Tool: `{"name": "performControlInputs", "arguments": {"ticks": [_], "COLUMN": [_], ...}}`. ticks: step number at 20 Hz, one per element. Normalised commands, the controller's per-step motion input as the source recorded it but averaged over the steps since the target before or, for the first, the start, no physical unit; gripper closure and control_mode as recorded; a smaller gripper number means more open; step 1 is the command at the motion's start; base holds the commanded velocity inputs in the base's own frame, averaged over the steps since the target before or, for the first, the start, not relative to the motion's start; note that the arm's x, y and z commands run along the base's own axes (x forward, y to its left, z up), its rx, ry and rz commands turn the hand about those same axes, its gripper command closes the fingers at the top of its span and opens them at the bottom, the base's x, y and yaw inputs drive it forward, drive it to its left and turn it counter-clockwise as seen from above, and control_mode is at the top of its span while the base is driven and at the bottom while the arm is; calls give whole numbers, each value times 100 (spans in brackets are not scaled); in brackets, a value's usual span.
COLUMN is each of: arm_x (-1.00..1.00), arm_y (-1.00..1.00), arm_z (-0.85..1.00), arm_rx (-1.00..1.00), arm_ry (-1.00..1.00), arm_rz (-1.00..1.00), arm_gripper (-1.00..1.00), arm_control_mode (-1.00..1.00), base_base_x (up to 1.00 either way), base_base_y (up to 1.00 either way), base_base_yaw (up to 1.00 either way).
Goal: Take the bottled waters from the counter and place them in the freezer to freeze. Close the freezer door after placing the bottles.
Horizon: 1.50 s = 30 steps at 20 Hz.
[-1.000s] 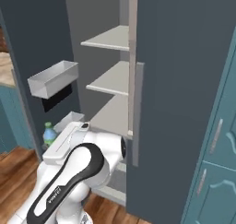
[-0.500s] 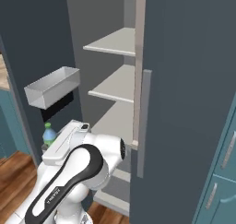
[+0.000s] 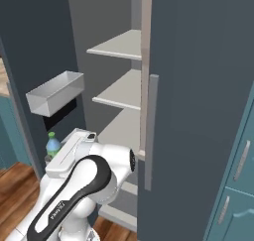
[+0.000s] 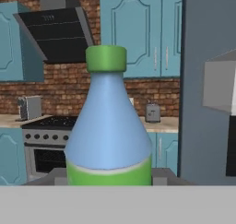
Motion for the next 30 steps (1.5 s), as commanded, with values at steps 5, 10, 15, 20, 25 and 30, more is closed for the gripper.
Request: {"name": "performControlInputs", "arguments": {"ticks": [5, 10, 15, 20, 25, 30], "arm_x": [0, 0, 0, 0, 0, 0], "arm_y": [0, 0, 0, 0, 0, 0], "arm_z": [0, 0, 0, 0, 0, 0], "arm_rx": [0, 0, 0, 0, 0, 0], "arm_ry": [0, 0, 0, 0, 0, 0], "arm_rz": [0, 0, 0, 0, 0, -2], "arm_gripper": [100, 100, 100, 100, 100, 100], "arm_control_mode": [100, 100, 100, 100, 100, -100], "base_base_x": [0, 18, 3, 0, 2, 0], "base_base_y": [-9, 33, 13, 0, 0, 0], "base_base_yaw": [0, -2, -5, 0, 0, 0]}}
